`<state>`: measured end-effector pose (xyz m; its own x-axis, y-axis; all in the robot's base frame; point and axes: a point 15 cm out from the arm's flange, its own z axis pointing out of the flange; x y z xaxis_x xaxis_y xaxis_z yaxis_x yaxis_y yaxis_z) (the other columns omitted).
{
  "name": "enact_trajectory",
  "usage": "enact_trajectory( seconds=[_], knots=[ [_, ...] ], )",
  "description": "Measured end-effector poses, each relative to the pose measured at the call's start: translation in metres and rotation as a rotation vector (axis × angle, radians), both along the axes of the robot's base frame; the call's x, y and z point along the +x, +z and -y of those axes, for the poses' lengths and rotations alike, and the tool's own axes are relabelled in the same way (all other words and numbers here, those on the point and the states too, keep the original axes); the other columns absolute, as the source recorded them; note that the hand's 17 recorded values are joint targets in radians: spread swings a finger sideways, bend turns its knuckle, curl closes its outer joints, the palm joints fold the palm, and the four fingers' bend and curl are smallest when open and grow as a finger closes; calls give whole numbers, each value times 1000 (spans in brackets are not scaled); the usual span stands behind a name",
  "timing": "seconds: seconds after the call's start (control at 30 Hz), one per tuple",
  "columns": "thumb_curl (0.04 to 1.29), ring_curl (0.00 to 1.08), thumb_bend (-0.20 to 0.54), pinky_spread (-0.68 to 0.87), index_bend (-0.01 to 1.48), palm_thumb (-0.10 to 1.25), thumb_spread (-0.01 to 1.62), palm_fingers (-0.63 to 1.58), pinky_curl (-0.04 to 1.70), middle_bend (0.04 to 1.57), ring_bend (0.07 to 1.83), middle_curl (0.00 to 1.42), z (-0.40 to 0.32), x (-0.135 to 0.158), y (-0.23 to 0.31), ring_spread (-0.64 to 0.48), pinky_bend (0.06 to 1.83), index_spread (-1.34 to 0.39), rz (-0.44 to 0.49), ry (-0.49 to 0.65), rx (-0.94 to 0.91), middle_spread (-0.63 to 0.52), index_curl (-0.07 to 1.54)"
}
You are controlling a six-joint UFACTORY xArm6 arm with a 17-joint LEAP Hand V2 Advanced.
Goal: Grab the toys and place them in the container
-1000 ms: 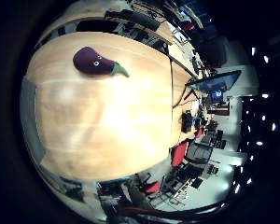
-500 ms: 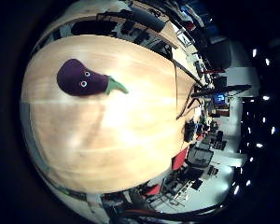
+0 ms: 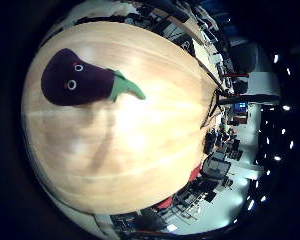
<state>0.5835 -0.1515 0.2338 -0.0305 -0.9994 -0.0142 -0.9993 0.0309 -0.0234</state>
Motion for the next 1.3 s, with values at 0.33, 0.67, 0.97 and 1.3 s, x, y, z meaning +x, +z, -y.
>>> enact_trajectory(
  seconds=[0.33,0.67,0.97,1.3],
  knots=[
    [291,261,-26,434,147,274,976,188,289,197,403,348,11,7,-34,12,579,-461,-10,-14,2,-119,246],
    [288,266,-29,414,145,283,972,218,295,209,450,352,12,11,-55,-10,654,-465,-18,-14,6,-134,239],
    [289,280,-23,356,142,307,980,345,285,243,569,360,12,19,-66,-93,705,-468,-3,-21,2,-155,234],
    [291,386,-20,-267,154,355,997,983,371,388,926,423,18,22,-81,-361,1112,-522,0,-44,1,-312,206]
  ],
)
